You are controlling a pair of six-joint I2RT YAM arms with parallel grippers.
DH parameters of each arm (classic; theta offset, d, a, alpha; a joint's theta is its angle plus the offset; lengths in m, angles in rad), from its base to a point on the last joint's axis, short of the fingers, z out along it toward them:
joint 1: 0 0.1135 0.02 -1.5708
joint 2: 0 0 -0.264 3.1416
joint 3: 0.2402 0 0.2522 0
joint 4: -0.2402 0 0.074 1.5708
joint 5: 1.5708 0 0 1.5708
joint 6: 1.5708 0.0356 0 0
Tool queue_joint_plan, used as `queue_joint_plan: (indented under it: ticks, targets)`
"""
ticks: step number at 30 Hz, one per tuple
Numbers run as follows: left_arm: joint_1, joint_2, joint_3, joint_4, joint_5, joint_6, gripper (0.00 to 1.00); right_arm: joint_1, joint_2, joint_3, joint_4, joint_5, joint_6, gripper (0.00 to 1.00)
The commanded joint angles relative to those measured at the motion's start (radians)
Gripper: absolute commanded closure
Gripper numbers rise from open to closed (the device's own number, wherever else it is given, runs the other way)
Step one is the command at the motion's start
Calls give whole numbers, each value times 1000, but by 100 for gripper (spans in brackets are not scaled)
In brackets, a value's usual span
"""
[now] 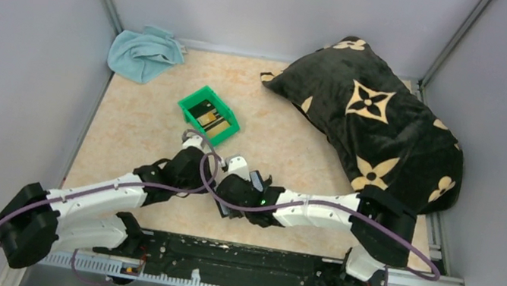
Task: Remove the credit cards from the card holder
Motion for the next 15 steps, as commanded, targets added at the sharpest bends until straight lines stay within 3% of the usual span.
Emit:
queue_joint_plan:
  ticks: [1,6,10,15]
  targets:
    - [19,1,-13,7,30,-2,74,39,-18,48,42,-3,0,53]
    - [26,-38,-39,60,77,-9,70,45,-121,-27,133,-33,6,50]
    - [26,-103,-52,107,139,-5,70,-5,-213,-141,255,-76,18,57]
    - [25,-182,-121,257,299,-63,100,-178,-257,-286,417,-251,44,80]
